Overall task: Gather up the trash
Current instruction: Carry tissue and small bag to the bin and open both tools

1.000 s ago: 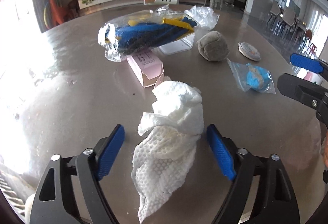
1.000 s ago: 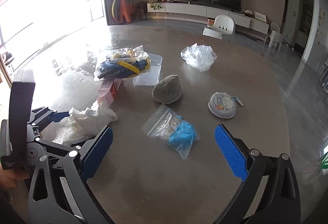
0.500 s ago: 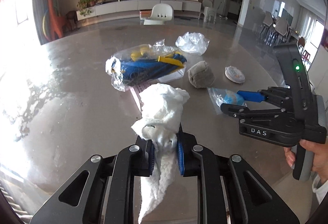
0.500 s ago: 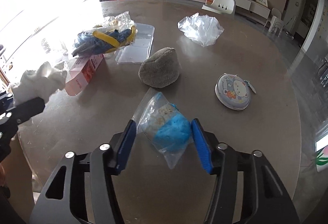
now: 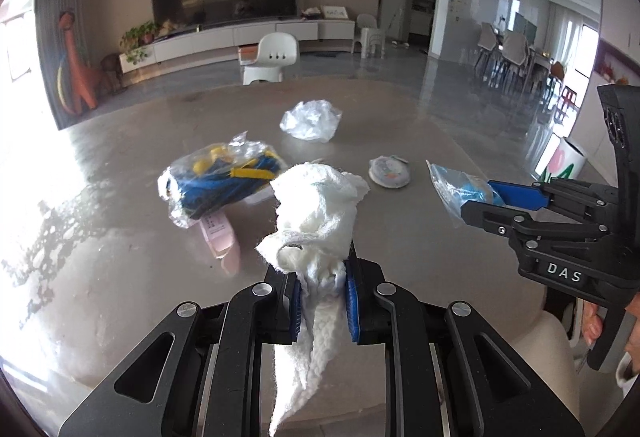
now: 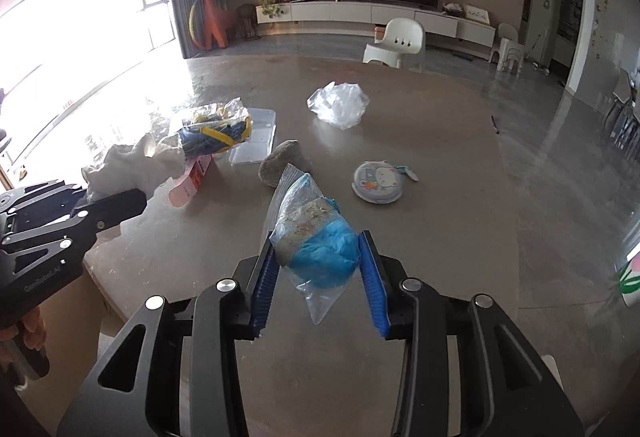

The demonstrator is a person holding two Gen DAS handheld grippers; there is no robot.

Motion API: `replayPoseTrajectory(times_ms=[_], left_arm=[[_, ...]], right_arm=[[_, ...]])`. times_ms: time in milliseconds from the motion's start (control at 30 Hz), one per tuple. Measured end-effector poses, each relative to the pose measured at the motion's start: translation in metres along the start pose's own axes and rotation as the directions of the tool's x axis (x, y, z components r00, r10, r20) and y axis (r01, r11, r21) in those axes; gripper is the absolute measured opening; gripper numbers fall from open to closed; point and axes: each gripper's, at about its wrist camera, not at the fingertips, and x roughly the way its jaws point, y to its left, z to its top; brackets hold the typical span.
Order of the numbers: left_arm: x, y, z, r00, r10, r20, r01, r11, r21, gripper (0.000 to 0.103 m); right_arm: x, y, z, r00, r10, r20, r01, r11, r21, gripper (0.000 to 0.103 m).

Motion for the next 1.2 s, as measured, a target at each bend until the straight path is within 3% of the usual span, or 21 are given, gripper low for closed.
replayPoseTrajectory(times_ms=[300, 667, 1200], left_arm=[[-0.003, -0.088, 0.012, 0.991, -0.137, 0.008, 0.135, 0.981, 0.137, 0.017], [0.01, -0.209, 0.005, 0.947, -0.308, -0.091, 0.321, 0.906, 0.276, 0.017], [0.042, -0.326, -0.018, 0.895, -0.375, -0.243, 0.445, 0.802, 0.398, 0.017]], right_arm=[[-0.072, -0.056, -0.039, 0.991, -0.126, 0.036, 0.122, 0.987, 0.103, 0.041], [-0.123, -0.124, -0.099, 0.967, -0.254, 0.01, 0.243, 0.936, 0.256, 0.041], [-0.149, -0.189, -0.164, 0.944, -0.325, -0.048, 0.317, 0.862, 0.394, 0.04]])
